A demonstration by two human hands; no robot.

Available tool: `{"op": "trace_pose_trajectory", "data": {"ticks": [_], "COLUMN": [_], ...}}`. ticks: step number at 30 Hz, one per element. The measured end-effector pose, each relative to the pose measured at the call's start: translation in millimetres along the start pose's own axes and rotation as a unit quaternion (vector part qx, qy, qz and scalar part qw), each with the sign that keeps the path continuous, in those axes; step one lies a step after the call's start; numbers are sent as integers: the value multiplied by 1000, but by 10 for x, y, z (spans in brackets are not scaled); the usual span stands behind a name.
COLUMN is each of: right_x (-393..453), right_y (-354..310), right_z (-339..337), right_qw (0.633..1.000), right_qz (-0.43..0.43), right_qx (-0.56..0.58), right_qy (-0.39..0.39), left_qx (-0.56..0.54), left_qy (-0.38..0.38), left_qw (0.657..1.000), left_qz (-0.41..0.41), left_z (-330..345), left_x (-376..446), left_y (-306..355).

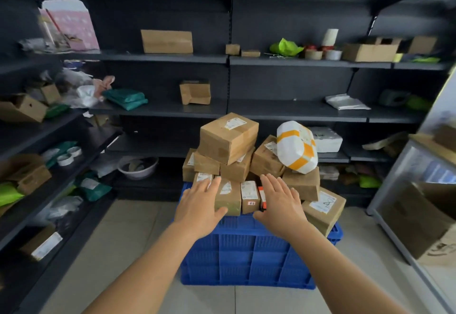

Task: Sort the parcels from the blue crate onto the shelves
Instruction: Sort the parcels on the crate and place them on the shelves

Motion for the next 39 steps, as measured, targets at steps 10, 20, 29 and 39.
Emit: {"op": "trace_pose_trajectory", "data": {"ticks": [10,20,29,39], "right_x": [1197,2665,3717,4211], "right_y": [-83,260,527,581], "right_z": [136,422,677,1089], "right_qw": [1000,998,992,950], "right_qz": [12,27,51,145], "right_qx": [8,52,111,268], "right_qy": [0,-4,-13,-77], "left_qx": [-48,-22,-56,-135], "left_qy": [-23,-33,-57,-156], "left_qw": [999,999,993,967], "left_qz": [1,-20,-84,-147], "left_z": [-125,39,349,627], "left_x": [1224,2748,3939,4601], "left_y": [-363,-581,-832,-1185]}}
Point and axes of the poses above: each hand's wrist, its own x-axis towards the middle knuckle, its own z-axis out of the palm, y = z × x, the point moved 4 cm from there along x, towards the middle knuckle, and after that the axes turned 4 degrees about -z, right-handed, at the moved point
